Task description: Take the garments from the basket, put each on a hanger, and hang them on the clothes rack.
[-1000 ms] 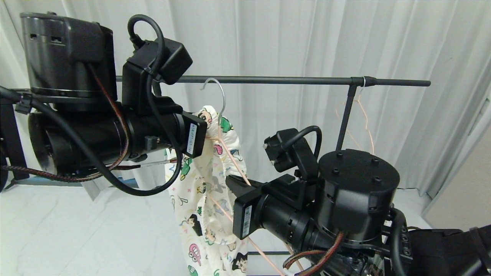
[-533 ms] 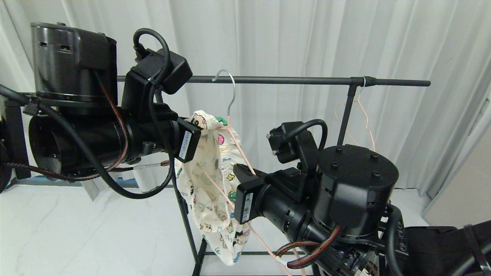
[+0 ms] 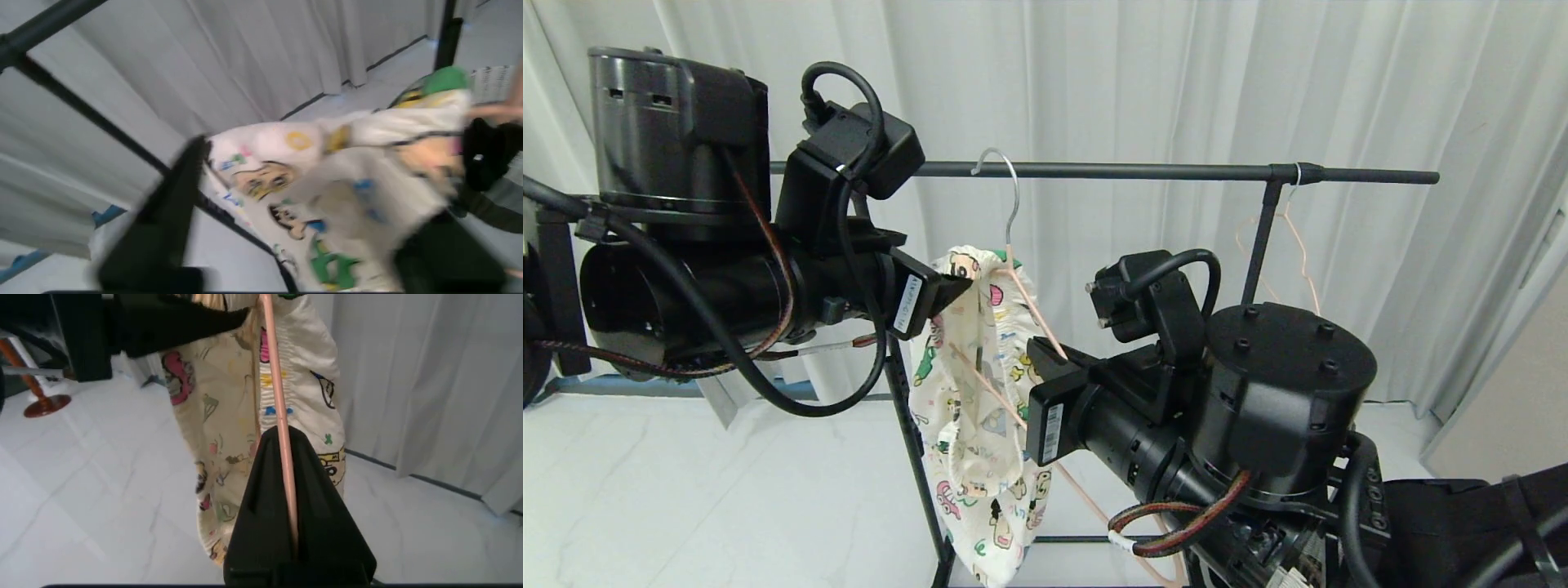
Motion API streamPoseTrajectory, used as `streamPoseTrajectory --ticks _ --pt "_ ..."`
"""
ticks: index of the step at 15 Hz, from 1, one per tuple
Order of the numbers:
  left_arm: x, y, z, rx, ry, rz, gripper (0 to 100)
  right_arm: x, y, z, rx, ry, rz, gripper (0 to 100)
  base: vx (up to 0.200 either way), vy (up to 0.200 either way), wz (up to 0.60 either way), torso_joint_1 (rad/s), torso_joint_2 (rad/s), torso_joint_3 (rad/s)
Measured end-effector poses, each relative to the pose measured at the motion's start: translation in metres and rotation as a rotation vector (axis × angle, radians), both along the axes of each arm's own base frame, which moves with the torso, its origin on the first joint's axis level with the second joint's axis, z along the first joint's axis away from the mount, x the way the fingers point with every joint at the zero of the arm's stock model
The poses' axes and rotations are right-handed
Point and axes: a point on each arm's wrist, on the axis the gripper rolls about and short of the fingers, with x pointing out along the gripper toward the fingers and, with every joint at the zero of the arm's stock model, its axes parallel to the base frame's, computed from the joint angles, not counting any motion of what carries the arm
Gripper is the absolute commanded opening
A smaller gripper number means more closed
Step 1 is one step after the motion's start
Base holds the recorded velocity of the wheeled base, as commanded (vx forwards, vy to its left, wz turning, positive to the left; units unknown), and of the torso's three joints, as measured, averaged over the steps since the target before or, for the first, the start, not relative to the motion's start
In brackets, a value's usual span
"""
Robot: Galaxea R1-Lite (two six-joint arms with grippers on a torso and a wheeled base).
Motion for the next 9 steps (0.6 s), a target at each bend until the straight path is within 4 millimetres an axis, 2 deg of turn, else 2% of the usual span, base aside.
streamPoseTrajectory --ticks 4,9 --pt "0.003 0.003 0.011 -0.020 -0.035 0.017 100 0.007 -0.001 0.000 -0.017 -0.048 -0.021 0 0.000 0.000 0.00 0.000 0.00 0.000" --pt "0.019 -0.005 0.028 -0.045 -0.088 0.038 100 0.005 0.001 -0.001 -0.046 -0.082 -0.016 0 0.000 0.000 0.00 0.000 0.00 0.000"
